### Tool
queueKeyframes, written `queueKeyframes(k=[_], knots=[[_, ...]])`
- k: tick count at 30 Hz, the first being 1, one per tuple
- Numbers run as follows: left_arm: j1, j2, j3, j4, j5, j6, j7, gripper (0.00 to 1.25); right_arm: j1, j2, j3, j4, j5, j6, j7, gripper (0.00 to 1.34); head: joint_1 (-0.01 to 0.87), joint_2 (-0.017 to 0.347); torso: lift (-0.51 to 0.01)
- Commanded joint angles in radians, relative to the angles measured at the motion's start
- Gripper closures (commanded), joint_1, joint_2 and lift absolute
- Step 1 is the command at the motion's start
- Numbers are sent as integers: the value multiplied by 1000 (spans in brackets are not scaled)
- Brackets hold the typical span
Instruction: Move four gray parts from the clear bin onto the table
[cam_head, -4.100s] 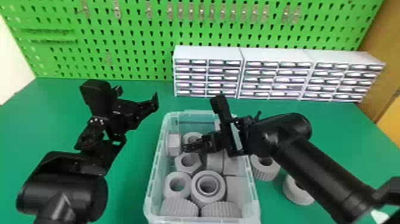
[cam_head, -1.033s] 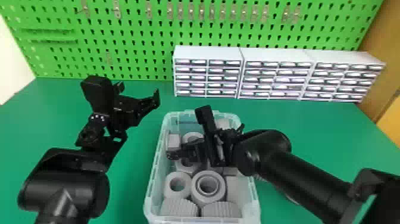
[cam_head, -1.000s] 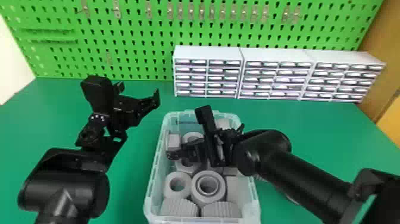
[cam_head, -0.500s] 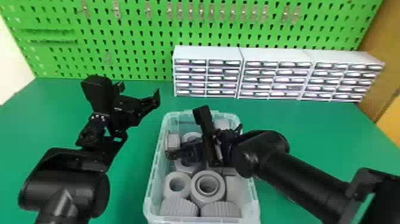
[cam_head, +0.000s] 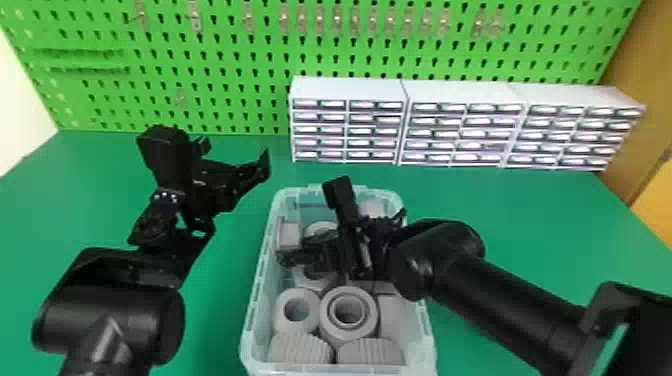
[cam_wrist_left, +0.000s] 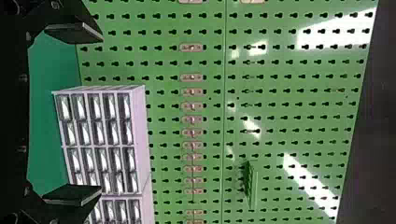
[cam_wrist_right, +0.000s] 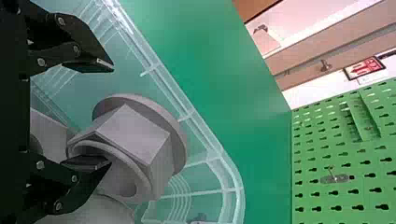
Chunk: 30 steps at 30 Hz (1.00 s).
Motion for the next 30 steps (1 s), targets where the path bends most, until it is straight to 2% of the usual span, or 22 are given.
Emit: queueKeyframes(k=[1,6,14,30], knots=[[1,0,0,0,0,0,0,142,0,0,3,0,2,-1,0,639,686,26,-50],[1,0,0,0,0,0,-2,142,2,0,5,-2,19,0,-3,872,686,26,-50],[4,0,3,0,0,0,-5,142,6,-2,6,-23,48,3,-20,1009,686,26,-50],[15,0,9,-2,0,0,-8,142,37,-14,-89,-127,161,54,-38,1053,686,26,-50]])
